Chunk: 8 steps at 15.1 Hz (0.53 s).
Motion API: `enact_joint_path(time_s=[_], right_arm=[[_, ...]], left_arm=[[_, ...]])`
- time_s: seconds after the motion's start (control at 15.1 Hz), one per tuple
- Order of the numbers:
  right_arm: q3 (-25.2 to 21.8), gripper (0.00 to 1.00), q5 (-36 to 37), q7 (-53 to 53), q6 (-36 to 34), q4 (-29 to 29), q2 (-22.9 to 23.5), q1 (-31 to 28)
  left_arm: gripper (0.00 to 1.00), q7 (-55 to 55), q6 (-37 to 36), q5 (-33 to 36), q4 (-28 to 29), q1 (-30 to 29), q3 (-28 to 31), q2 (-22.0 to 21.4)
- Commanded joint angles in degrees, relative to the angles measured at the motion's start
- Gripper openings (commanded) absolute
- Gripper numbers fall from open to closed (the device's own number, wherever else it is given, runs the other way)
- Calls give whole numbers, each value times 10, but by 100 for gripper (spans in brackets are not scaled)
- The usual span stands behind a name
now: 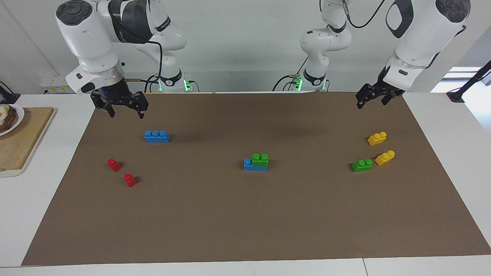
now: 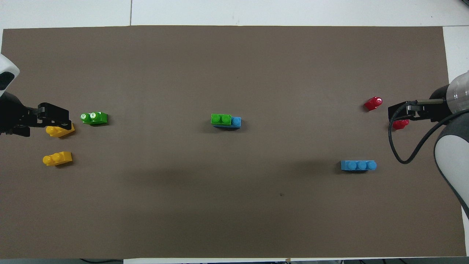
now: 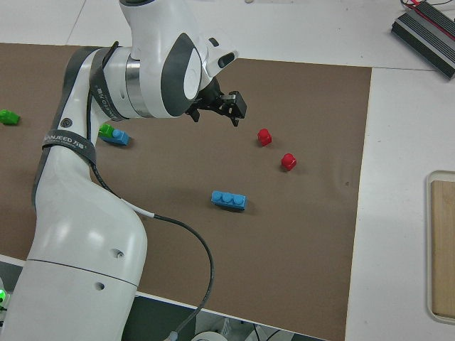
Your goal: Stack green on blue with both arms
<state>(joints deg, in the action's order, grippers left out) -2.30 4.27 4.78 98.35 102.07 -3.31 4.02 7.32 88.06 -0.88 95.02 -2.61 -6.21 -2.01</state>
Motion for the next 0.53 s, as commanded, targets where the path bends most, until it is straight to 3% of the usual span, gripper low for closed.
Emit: enact_joint_path(time_s=[0.0, 0.46], right_arm=[[6, 100, 11, -11, -10, 8, -13, -9], [5, 100, -21, -8, -10, 8, -13, -31]], left_arm=[[100, -27, 7, 9, -1, -5, 0, 4], [100, -42, 14, 11, -4, -3, 9, 10]])
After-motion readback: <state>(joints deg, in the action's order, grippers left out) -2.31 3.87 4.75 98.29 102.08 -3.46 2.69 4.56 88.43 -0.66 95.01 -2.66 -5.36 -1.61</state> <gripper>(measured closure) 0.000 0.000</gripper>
